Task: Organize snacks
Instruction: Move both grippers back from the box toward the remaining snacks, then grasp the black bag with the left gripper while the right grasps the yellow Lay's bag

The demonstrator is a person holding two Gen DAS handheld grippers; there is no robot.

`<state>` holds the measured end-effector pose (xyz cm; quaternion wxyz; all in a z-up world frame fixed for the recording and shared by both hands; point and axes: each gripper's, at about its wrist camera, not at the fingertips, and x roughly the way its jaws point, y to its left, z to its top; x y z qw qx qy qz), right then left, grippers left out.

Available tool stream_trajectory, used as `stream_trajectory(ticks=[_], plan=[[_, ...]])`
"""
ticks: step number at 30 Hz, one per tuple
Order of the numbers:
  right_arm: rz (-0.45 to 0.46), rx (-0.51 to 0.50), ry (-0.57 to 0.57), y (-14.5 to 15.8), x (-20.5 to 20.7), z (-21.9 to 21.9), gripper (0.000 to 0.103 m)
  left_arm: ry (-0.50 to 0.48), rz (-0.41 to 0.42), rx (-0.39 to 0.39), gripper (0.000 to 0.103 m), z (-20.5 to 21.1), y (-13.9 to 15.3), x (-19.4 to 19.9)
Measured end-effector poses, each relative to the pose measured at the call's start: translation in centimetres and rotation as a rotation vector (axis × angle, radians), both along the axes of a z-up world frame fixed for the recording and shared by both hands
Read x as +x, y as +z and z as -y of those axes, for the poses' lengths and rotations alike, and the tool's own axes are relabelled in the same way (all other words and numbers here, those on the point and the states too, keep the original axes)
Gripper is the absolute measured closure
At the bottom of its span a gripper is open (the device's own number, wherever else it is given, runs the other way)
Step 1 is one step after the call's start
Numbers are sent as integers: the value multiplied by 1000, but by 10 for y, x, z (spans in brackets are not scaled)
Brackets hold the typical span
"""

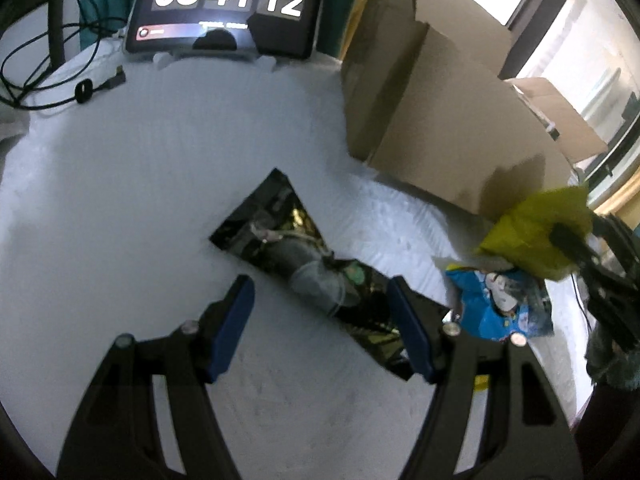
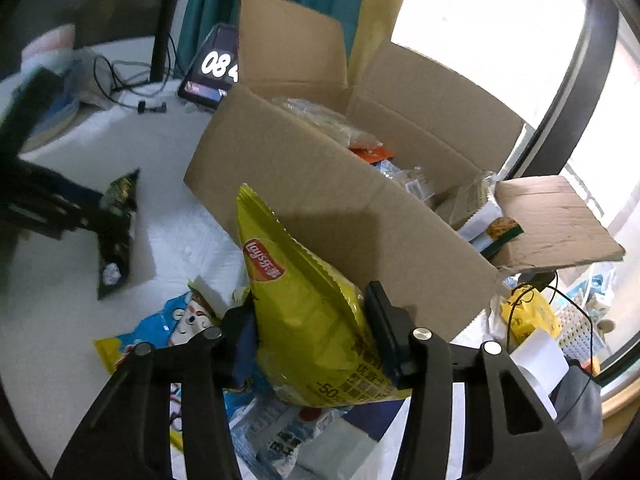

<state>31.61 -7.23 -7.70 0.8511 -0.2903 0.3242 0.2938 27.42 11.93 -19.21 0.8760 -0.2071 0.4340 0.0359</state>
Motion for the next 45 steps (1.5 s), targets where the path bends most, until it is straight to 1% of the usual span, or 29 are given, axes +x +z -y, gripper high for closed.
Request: stream_trajectory(ticks=[8, 14, 20, 21, 22, 23, 25, 28, 30, 35, 38, 45], plan=[[9, 123, -31, 33, -11, 29, 53, -37, -4, 32, 33, 19, -1, 26], [-9, 188, -79, 41, -14, 52, 54, -100, 4, 45, 33, 51, 0, 52], [-32, 221, -122, 38, -16, 69, 54, -209, 2, 157, 34, 83, -2, 54], [-34, 225, -125, 38, -17, 70, 54, -223, 3, 168, 36, 84, -2, 51], [-38, 231, -127, 38, -17, 71, 54, -231, 4, 177, 47, 84, -3, 48], [-40, 237, -128, 38, -18, 72, 54, -235, -1, 188, 52, 82, -3, 44], [-44, 249, -130, 38, -18, 74, 54, -242, 3, 196, 68, 78, -3, 38], [-47, 261, -130, 39, -19, 73, 54, -244, 7, 180, 77, 68, -3, 26], [-52, 273, -130, 40, -19, 72, 54, -236, 13, 179, 81, 63, -1, 17], [-53, 297, -132, 45, -21, 68, 55, -225, 57, 152, 81, 61, 14, -5], [-43, 306, -128, 52, -26, 65, 55, -226, 98, 153, 81, 60, 29, -20], [-8, 310, -123, 69, -33, 61, 55, -225, 192, 176, 81, 59, 65, -32]])
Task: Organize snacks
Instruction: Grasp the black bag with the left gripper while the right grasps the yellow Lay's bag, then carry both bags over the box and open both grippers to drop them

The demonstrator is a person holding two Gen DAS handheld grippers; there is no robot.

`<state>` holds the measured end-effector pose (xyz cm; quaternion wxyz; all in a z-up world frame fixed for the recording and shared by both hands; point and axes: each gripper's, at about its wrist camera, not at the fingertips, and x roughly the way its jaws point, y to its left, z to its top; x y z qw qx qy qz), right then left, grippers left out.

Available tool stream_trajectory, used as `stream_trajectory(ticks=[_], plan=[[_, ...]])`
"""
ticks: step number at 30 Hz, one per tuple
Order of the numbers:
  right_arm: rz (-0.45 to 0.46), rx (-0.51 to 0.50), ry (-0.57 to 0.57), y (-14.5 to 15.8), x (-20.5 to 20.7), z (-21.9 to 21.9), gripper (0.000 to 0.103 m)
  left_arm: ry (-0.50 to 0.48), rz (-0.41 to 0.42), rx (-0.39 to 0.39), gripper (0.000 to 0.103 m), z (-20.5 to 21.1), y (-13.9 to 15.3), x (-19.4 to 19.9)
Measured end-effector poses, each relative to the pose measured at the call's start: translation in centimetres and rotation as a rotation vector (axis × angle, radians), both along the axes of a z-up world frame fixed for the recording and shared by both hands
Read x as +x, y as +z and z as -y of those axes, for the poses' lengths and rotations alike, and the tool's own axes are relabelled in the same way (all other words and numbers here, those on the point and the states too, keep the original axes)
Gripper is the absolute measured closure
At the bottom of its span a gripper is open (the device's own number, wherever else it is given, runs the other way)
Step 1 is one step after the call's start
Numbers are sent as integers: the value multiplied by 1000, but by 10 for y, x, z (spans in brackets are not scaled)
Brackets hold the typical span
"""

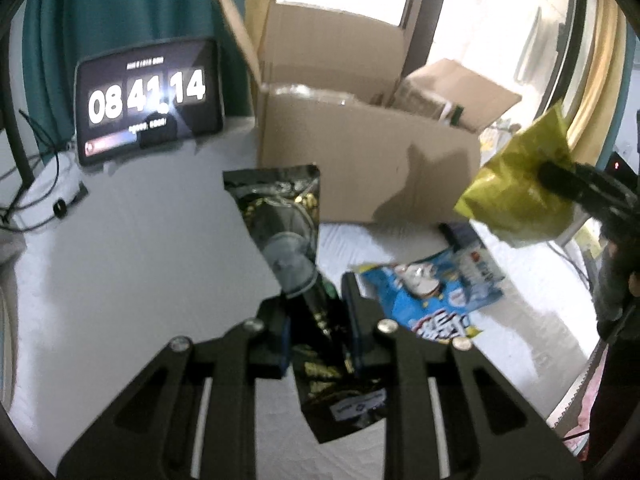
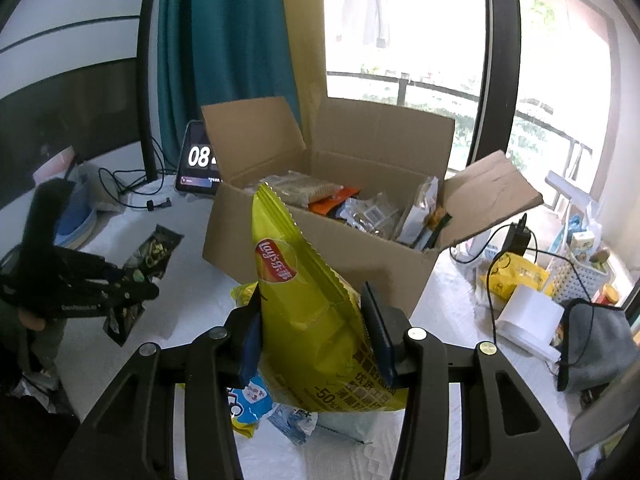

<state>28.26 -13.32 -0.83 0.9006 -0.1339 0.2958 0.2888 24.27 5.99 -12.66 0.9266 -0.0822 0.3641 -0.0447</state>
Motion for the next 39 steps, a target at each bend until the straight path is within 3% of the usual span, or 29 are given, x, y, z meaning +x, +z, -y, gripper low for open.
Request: stream_trajectory(ticks=[23, 39], plan=[[110, 9, -14, 45, 2, 4, 55, -22, 164, 43, 81, 12, 67, 16], [173, 50, -60, 60, 21, 36, 56, -51, 227, 86, 81, 38, 103, 59]])
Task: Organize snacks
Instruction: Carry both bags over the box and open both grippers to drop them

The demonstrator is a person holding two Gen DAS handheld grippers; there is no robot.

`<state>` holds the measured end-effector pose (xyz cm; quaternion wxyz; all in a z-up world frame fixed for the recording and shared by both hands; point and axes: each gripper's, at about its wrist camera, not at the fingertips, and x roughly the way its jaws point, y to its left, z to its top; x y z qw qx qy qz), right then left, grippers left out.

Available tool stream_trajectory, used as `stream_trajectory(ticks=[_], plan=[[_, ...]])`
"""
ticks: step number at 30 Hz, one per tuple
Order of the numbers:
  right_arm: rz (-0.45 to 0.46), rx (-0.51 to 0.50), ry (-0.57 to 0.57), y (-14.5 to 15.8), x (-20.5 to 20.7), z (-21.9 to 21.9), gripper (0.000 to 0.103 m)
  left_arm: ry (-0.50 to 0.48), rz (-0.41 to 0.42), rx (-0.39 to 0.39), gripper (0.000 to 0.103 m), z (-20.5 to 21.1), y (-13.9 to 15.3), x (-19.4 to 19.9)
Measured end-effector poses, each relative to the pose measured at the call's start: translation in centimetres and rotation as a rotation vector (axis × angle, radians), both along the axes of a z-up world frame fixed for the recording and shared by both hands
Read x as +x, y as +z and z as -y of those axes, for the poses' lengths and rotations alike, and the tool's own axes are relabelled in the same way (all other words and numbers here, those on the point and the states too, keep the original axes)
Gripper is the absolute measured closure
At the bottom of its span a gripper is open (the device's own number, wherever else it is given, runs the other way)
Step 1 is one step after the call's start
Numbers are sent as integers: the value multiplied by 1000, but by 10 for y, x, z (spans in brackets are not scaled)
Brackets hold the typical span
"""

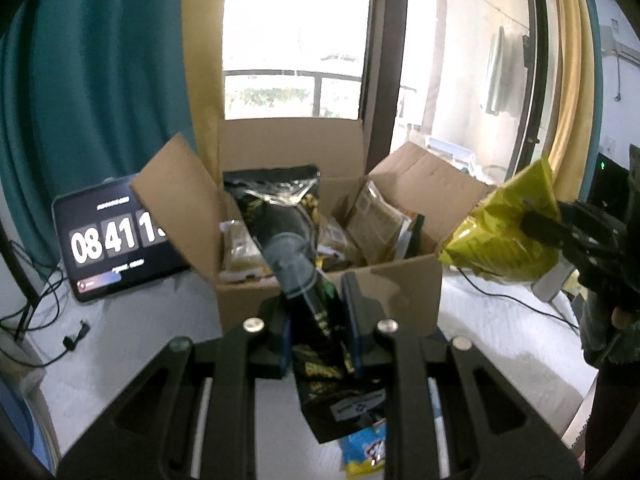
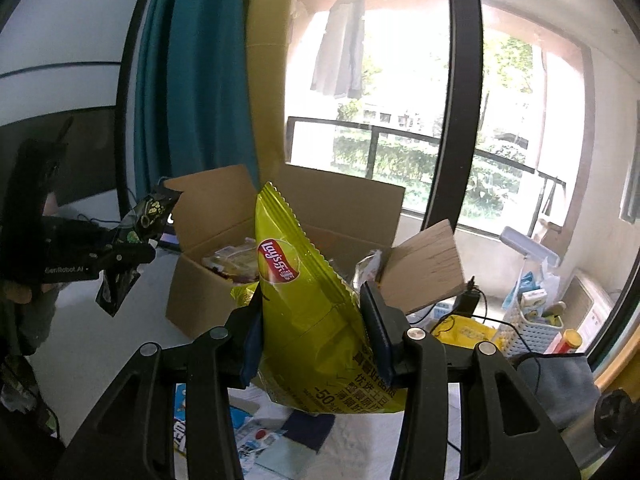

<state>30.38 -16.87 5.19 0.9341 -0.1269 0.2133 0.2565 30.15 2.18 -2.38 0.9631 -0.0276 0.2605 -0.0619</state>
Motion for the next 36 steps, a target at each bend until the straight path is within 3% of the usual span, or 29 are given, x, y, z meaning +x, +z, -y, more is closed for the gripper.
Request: stream_trajectory(ticks=[15, 24, 26, 28, 30, 36], plan=[[36, 57, -66, 5, 20, 41, 56, -59, 51, 13, 81, 34, 24, 76], [18, 49, -118, 2, 36, 54, 56, -22, -7, 13, 78, 26, -3, 144], [6, 40, -129, 1, 42, 52, 56, -3, -18, 9, 72, 22, -10, 154], [1, 12, -132, 1, 47, 46, 56, -2, -18, -11, 43, 14, -14, 161], [-2, -8, -134, 0, 51, 39, 56, 5, -7, -32, 33, 8, -13, 162], [-6, -20, -115, -1, 63, 8, 56, 18, 27, -61, 32, -19, 1, 141]])
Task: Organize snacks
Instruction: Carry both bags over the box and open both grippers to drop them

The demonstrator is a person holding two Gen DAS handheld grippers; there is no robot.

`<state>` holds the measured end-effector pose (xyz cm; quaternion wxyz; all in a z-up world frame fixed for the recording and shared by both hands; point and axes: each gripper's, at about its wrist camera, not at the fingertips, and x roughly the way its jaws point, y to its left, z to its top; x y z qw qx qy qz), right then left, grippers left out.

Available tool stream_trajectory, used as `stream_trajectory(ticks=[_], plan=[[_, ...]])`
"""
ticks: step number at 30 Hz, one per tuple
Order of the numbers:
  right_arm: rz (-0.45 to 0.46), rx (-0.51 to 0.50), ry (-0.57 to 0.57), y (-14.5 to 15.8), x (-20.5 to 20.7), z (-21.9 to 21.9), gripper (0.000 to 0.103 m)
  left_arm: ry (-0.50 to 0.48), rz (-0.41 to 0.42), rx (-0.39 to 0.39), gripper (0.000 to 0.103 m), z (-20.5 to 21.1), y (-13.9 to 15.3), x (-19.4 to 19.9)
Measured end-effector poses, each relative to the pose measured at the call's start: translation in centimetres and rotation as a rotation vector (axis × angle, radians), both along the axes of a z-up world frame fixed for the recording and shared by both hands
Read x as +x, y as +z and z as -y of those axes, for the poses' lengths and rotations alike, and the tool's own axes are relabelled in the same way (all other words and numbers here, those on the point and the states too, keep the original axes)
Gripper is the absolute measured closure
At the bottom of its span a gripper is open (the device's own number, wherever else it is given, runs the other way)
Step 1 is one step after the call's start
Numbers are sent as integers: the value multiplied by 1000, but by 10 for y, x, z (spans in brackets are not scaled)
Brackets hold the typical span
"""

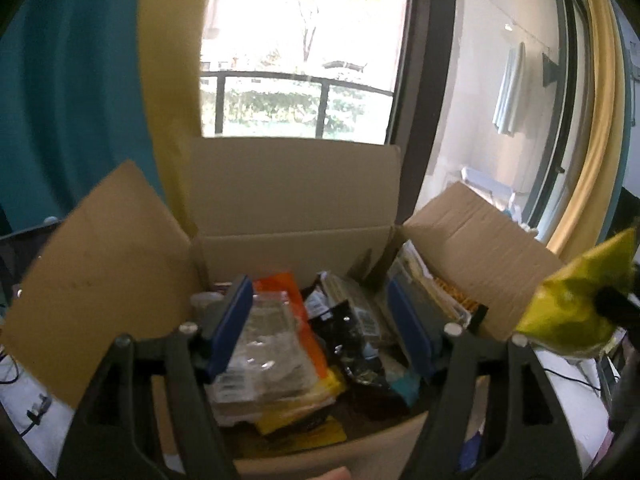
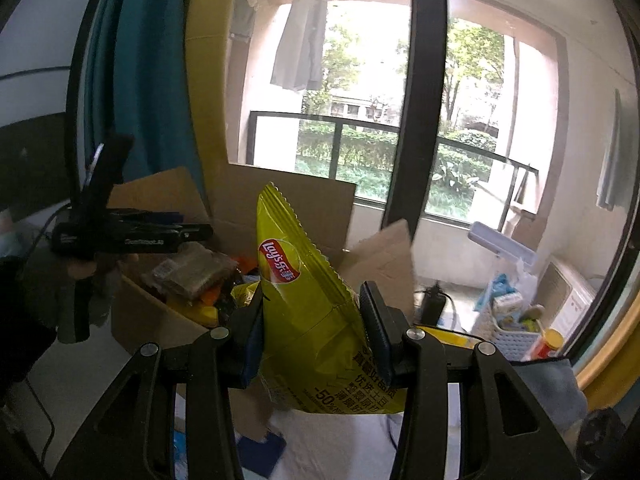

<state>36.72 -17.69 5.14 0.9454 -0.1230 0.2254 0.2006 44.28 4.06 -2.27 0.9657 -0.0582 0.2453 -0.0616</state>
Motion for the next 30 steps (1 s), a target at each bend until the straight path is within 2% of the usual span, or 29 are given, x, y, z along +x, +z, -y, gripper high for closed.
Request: stream_trajectory(ticks=[11, 20, 24, 30], plan=[[-46, -16, 91, -25, 36, -74, 56, 50, 63, -38, 31, -50, 21, -75], [-91, 25, 116, -38, 62, -99, 55, 114, 74, -51, 31, -73, 22, -97], [-118, 34, 99, -39, 64, -97, 32, 116, 69, -56, 31, -74, 19, -101], [-101, 31, 76, -29, 46, -87, 32, 103, 63, -76, 28, -68, 17, -107]])
